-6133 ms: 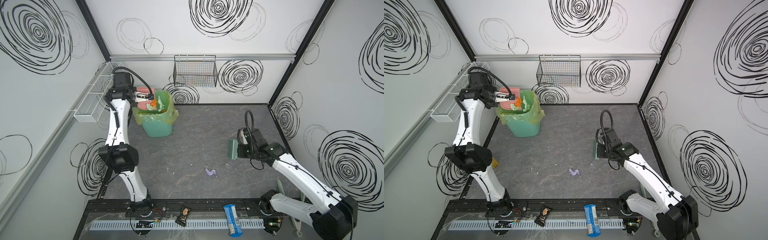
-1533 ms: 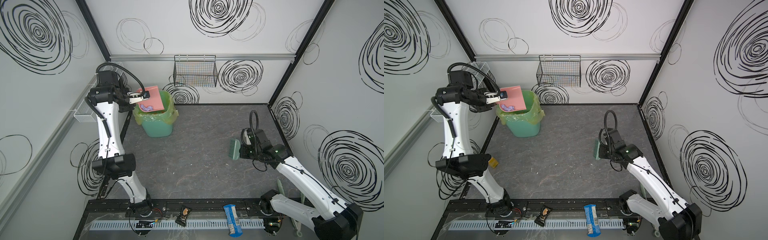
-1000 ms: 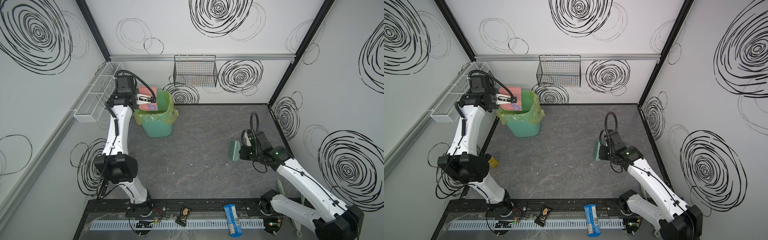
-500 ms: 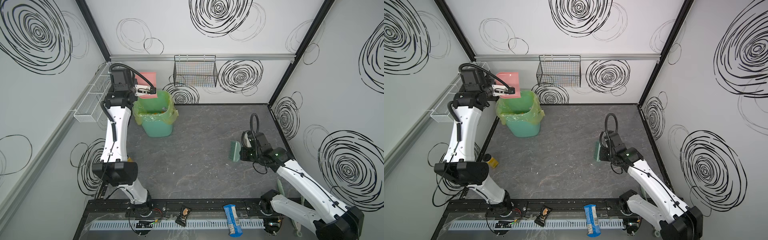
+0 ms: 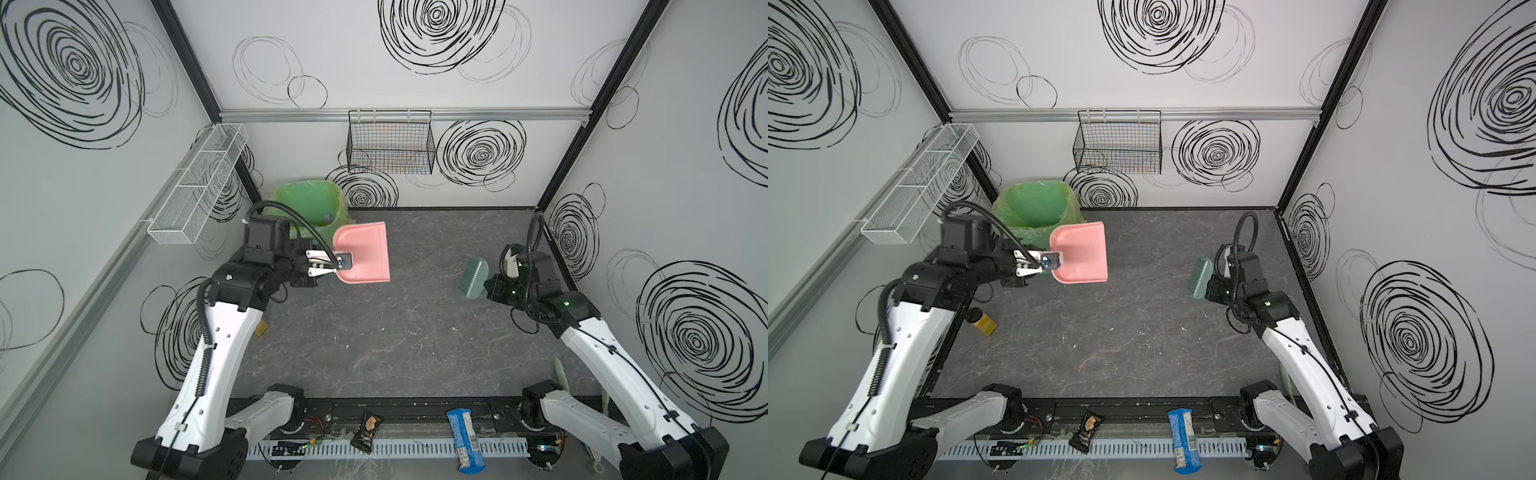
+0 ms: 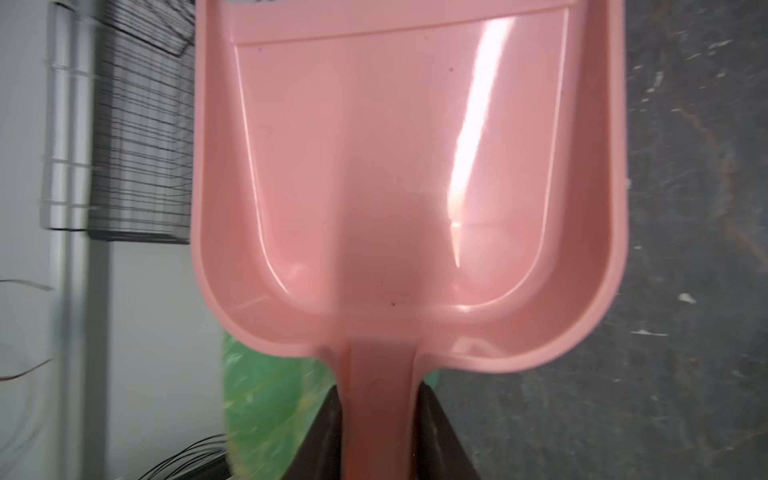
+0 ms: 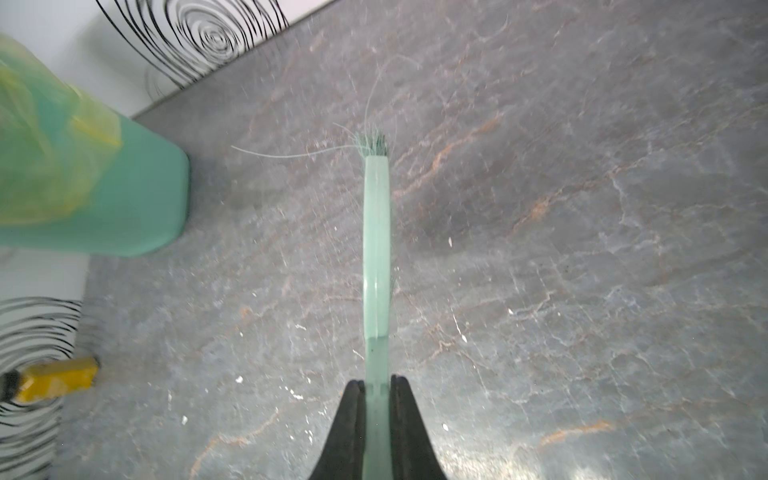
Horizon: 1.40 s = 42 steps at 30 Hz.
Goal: Sweep away the paper scraps from the table
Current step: 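Lower the empty dustpan with the left gripper while the right brush moves aside, then release the green brush and the pink dustpan onto the table with both grippers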
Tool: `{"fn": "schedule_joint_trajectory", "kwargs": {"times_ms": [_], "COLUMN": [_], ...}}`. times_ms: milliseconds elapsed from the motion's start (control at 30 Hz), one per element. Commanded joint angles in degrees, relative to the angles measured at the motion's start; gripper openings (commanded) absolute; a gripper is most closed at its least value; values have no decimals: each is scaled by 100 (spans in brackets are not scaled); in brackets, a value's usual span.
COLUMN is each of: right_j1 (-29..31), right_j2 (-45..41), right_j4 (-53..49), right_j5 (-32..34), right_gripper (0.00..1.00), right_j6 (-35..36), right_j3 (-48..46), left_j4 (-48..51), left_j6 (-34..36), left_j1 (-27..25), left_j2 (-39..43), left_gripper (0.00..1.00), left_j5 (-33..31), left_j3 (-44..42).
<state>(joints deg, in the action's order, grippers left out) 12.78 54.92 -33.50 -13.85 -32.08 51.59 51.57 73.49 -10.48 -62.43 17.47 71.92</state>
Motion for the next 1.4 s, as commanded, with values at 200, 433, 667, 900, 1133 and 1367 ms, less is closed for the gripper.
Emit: {"fn": "schedule_joint_trajectory", "kwargs": {"times_ms": [200,433,667,900,1133,1367], "right_j1": [-1467,-1730,-1943,-2051,-2077,-2086], "right_j2": [94,983,2018,2343,2311,2172], "right_j4": [2818,4078,4489,4420,4257,4056], "right_j5": [-2062,-2607,-2920,-2880,-2789,-2586], "right_gripper": [0,0,0,0,19,35], "right_j6": [-1121,-1701,-1508,-1332,-1192,-1021], "right_j3": [-989,-1725,-2029,-2204,-2478,-2706], "left_j4": [-2946,-3408,-3722,-3711,-3604,-3382], "left_j6": [-1775,-2036,-2076,-2101,-2142,-2113], "left_j1": [-823,-922,-1163,-1255,-1263,-1264], "left_j2": [-294,-1527,-2510,-2901,-3038,-2963], "left_gripper": [0,0,0,7,19,39], "left_j5": [384,605,20,-199,-200,-215], "left_j3": [-2915,-3055,-3050,-2944,-2737,-2561]}}
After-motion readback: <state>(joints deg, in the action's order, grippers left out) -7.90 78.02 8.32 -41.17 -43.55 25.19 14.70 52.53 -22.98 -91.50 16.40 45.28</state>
